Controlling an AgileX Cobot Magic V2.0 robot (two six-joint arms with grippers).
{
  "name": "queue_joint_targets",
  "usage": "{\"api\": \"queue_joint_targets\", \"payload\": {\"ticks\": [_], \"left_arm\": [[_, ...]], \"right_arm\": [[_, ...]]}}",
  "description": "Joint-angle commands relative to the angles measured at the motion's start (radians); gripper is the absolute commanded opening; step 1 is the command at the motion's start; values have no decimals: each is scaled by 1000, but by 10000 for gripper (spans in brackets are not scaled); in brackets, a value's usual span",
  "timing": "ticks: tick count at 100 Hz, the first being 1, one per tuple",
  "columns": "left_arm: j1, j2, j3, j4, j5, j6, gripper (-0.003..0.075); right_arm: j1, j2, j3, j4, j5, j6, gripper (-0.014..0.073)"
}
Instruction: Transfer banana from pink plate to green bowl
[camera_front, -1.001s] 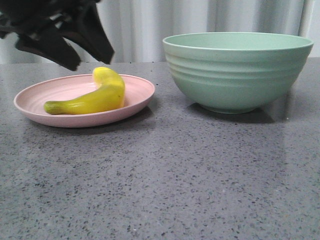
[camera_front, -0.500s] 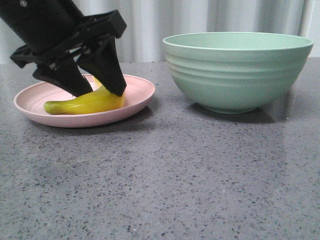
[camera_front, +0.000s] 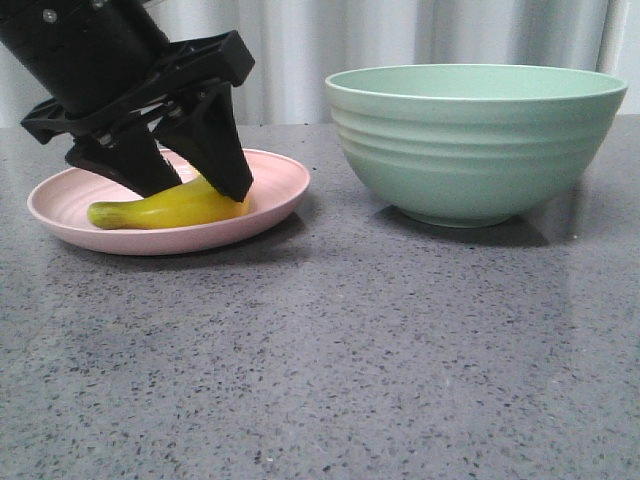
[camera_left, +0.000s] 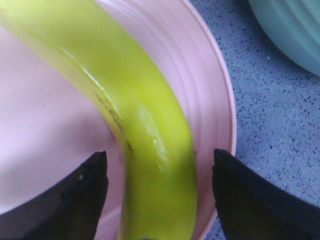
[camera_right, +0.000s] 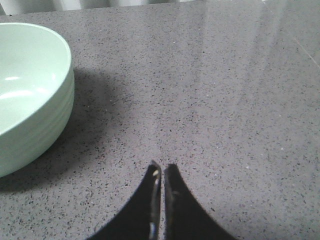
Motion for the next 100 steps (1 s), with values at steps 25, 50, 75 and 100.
{"api": "queue_joint_targets", "payload": {"ticks": [25,50,75,100], "left_arm": [[-7,-2,-54,-32,-1,-1,412],[-8,23,-73,-35,34,-1,412],[-8,23,-73,-35,45,-1,203],[-8,21,-73,-35,55,-1,-19]], "right_arm": [[-1,9,-37,-5,-80,-5,-73],[-1,9,-37,-5,-80,-5,-73],[-1,9,-37,-5,-80,-5,-73],[33,8,-37,5,-55,-5,-73]]}}
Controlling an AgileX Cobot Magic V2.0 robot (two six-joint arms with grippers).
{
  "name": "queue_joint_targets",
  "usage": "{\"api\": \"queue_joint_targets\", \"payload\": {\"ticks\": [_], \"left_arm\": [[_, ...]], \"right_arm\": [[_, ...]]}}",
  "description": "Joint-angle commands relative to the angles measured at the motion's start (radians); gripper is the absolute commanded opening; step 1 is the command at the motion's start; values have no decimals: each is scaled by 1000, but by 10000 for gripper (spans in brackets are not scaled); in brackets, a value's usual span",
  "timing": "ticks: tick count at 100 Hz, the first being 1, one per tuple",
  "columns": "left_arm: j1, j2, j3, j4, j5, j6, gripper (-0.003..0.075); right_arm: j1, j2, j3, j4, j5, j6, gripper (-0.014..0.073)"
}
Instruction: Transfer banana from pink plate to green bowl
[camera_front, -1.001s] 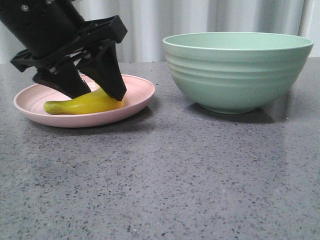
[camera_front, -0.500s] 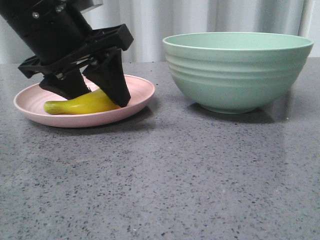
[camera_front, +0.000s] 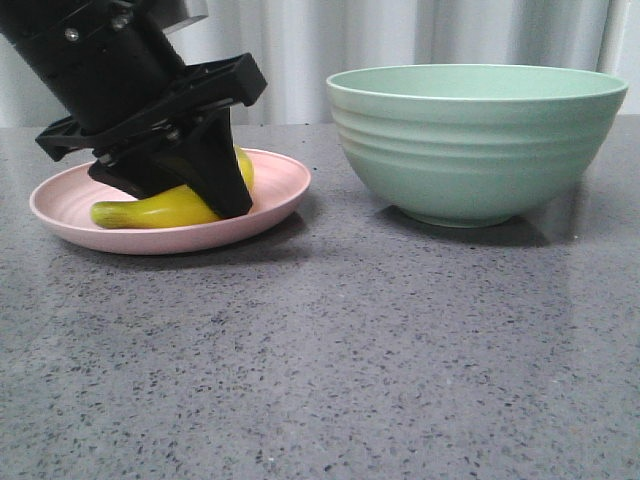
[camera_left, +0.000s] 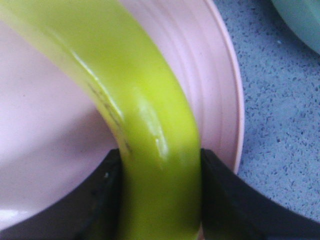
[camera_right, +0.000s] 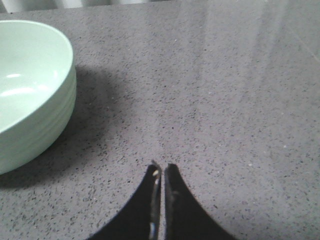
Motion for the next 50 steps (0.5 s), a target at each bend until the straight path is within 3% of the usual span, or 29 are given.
{"api": "queue_joint_targets", "payload": {"ticks": [1,34,50], "left_arm": [[-8,-39,-32,-26,-10,-1,-19],[-29,-66,-191,33,135,-1,-19],[-71,-123,-267,131,218,-1,-19]], "right_arm": [[20,8,-37,2,-65,-5,-73],[115,28,-206,0,87,-57,-64],[188,77,-314,0,205,-62,39]]}}
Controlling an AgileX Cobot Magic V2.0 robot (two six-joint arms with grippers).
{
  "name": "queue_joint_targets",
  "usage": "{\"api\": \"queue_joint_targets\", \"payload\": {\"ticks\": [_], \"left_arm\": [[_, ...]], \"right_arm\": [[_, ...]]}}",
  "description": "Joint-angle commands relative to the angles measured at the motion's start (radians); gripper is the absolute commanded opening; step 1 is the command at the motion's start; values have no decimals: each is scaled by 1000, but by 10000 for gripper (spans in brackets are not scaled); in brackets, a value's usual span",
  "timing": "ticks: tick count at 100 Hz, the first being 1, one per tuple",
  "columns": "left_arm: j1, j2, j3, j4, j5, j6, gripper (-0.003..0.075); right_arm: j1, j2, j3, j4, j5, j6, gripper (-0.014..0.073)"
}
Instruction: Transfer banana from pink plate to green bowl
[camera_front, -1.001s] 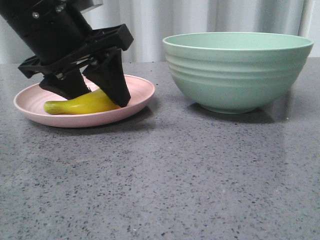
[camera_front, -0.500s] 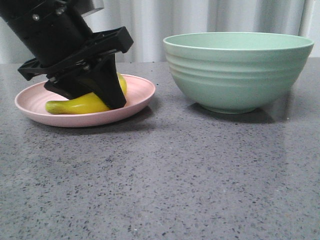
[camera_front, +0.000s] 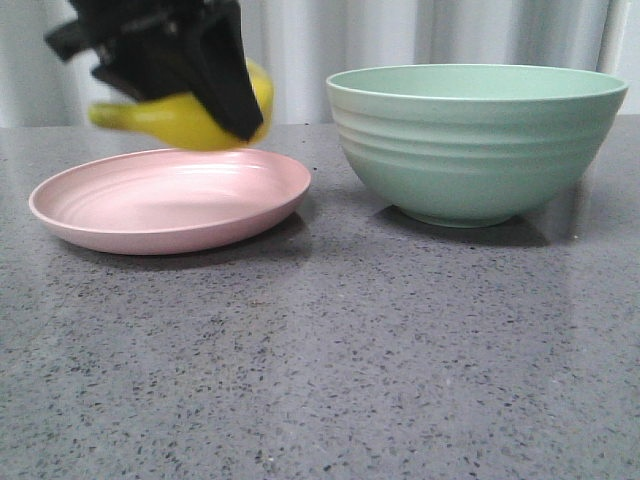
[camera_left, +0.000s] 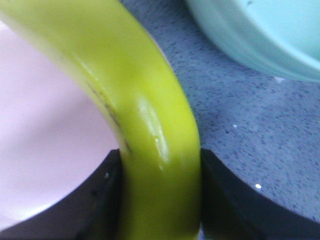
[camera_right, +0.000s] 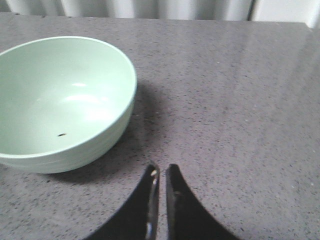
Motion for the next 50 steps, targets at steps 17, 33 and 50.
{"api": "queue_joint_targets", "payload": {"ticks": [17,33,50], "left_arm": [[-103,-152,-80,87,17,2,-19],[-214,-177,-80,124,7,2,-19],[-345,-177,-80,143,-47,2,-19]], "right_arm": [[108,123,-209,30,120,-18,190],[168,202,-311,165,113,-18,301],[182,304,-401,306,113,-18,315]]}}
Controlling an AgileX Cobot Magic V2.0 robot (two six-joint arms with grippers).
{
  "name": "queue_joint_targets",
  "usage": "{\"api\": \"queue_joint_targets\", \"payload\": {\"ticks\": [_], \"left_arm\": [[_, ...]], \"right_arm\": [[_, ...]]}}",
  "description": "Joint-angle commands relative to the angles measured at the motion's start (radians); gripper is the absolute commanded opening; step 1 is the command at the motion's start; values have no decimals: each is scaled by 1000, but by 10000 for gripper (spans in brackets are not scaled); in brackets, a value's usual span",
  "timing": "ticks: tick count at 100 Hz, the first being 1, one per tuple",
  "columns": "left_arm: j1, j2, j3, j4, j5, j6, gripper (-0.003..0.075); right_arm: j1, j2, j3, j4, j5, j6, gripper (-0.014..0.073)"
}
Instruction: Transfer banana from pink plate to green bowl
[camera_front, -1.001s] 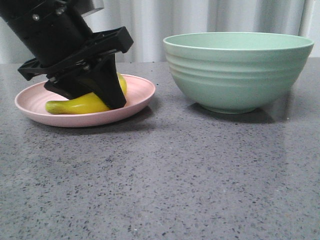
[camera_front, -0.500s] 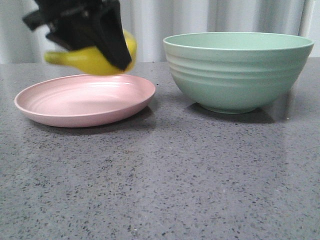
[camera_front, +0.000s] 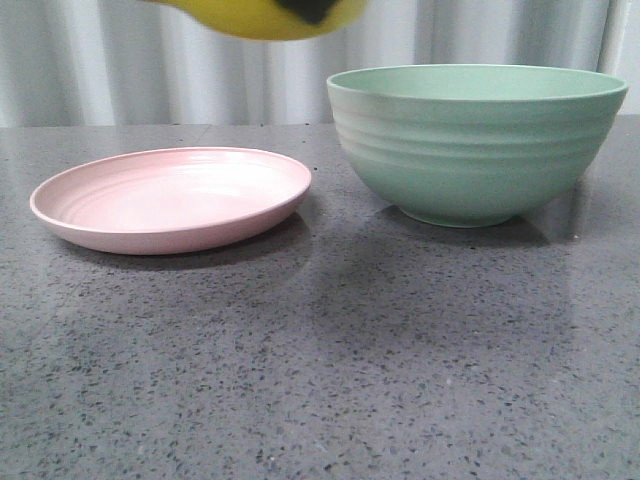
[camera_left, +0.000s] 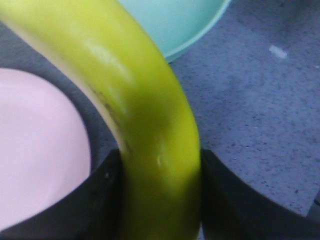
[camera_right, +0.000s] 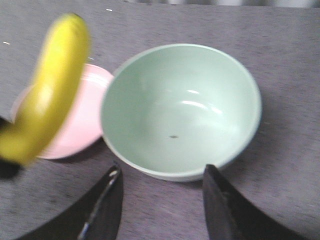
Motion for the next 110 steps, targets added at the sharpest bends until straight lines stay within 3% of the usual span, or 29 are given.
{"api": "queue_joint_targets", "payload": {"ticks": [1,29,62,80,110], "left_arm": [[-61,-41,-33,2,-90,2,-19],[-176,-41,-33,2,-143,2,-19],[-179,-35,-33,-22,-139,2,-19],[-179,-33,-33,-22,-120,2,-19],[-176,-32,-5,-18,-90,-33,-18]], "right_arm": [[2,54,-69,86,-61,-5,315],[2,200,-124,266,-68,-24,315],[11,285,-124,413,-102,-54,315],[15,318,-124,413,-105,-57,311],[15,324,-122,352,-86,-67,83]]}}
